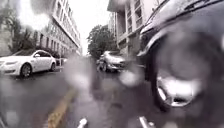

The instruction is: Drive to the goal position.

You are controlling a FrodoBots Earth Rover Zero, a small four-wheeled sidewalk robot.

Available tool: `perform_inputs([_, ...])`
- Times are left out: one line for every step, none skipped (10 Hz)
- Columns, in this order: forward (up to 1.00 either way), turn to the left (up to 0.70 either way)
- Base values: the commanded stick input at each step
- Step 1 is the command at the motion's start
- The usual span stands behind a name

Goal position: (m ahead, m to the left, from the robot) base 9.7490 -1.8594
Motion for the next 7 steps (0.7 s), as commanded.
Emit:
perform_inputs([0.70,0.14])
perform_inputs([0.70,0.14])
perform_inputs([0.70,0.14])
perform_inputs([0.70,0.09])
perform_inputs([0.70,0.00])
perform_inputs([0.70,0.00])
perform_inputs([0.70,0.00])
